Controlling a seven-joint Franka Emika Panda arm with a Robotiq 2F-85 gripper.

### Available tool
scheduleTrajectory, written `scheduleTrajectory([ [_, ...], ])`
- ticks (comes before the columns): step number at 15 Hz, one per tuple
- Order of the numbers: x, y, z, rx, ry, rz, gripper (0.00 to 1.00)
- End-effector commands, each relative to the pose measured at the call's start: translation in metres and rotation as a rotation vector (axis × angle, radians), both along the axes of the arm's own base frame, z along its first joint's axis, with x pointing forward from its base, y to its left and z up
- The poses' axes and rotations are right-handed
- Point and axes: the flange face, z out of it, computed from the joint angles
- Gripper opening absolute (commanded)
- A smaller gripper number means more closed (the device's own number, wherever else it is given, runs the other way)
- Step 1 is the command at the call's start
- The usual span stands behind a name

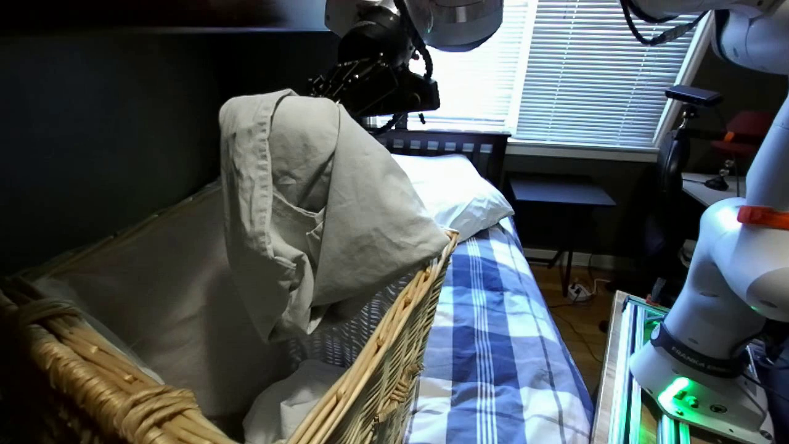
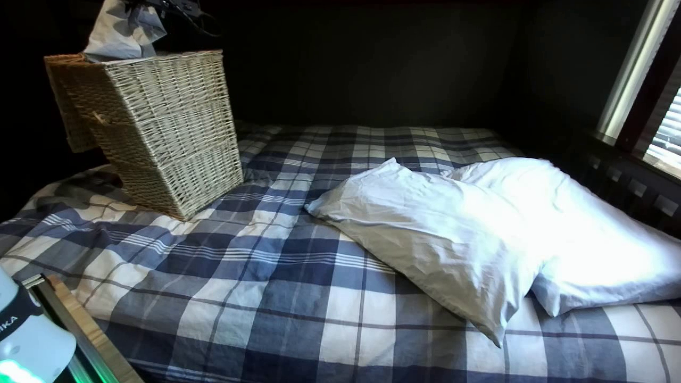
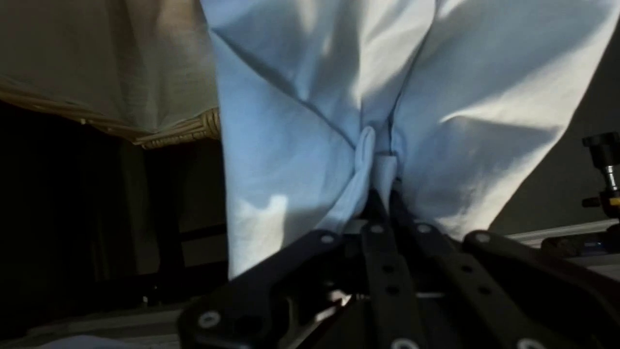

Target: Put the pillowcase in the laundry basket

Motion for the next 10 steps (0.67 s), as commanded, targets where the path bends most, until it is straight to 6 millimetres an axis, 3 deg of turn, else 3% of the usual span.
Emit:
scheduleTrajectory([
  [1, -0.007, 0.023, -0.013, 0.039, -0.023, -0.093, 0.01],
  [4, -0.006, 0.038, -0.035, -0.001, -0.06, -0.187, 0.01],
  [5, -0.006, 0.041, -0.04, -0.008, -0.049, -0.206, 0.29],
  [6, -0.007, 0.042, -0.044, -0.031, -0.05, -0.219, 0.3],
  [10, -0.017, 0.035, -0.041, -0.129, 0.003, -0.248, 0.58],
])
